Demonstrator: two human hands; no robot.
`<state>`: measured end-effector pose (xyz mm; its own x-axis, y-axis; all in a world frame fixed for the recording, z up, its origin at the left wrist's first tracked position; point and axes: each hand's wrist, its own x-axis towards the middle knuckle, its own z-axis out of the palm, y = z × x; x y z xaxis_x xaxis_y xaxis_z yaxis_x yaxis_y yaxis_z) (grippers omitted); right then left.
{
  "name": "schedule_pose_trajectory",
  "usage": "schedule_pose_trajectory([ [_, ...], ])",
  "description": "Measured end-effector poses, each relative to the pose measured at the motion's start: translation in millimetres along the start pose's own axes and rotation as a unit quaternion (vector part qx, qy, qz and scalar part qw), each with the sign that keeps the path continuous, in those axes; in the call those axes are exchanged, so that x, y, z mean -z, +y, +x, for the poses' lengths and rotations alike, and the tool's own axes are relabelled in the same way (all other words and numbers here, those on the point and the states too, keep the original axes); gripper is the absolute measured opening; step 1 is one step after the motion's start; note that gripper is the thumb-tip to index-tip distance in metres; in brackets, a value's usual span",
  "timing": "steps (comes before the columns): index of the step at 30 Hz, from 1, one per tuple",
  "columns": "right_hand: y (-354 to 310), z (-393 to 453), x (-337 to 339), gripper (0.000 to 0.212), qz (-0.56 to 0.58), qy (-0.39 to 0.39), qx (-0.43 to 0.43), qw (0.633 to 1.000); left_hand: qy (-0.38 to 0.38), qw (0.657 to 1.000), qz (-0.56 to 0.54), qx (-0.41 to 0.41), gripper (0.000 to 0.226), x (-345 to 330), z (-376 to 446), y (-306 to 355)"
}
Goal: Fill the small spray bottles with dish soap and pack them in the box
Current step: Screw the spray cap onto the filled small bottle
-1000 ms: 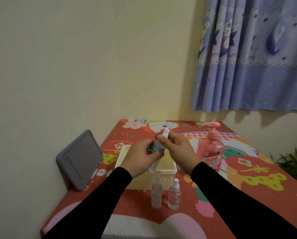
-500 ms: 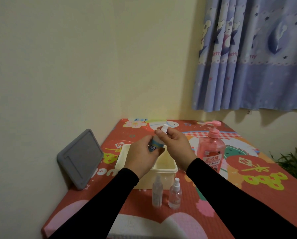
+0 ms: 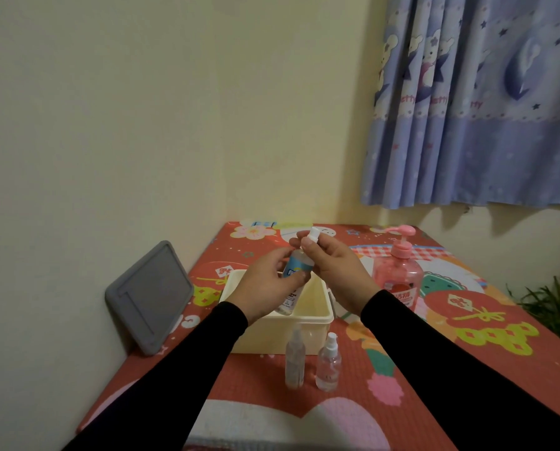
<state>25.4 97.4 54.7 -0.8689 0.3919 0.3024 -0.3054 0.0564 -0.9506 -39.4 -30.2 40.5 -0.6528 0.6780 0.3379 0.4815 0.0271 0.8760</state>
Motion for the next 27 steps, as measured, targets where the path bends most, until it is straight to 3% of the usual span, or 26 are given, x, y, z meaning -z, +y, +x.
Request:
schedule_pose_trajectory([
  [3,-1,-4,7,0.015,-0.068,-0.012,0.01,0.998,0.018,0.999,0.033,0.002,0.032,-1,3,-3],
  [7,-2,-14,22,0.042,-0.227,0.014,0.033,0.973,0.047,0.999,0.027,0.005,0.028,-2,7,-7],
  [11,8,-27,50,0.055,-0.459,0.019,0.073,0.885,0.074,0.996,0.041,0.013,0.029,0,15,-11],
  [13,16,-36,64,0.057,-0.518,0.019,0.078,0.852,0.077,0.996,0.047,0.025,0.027,0,21,-14],
  [16,30,-50,84,0.057,-0.574,0.009,0.071,0.816,0.084,0.994,0.051,0.042,0.026,1,29,-19],
  [20,51,-67,107,0.061,-0.641,-0.007,0.059,0.765,0.091,0.991,0.085,0.047,0.047,-2,40,-19],
  [23,71,-78,120,0.083,-0.664,-0.026,0.035,0.747,0.079,0.992,0.087,0.057,0.039,-6,47,-21],
  [27,89,-90,130,0.096,-0.663,-0.048,-0.001,0.747,0.067,0.989,0.108,0.077,0.031,-13,58,-29],
])
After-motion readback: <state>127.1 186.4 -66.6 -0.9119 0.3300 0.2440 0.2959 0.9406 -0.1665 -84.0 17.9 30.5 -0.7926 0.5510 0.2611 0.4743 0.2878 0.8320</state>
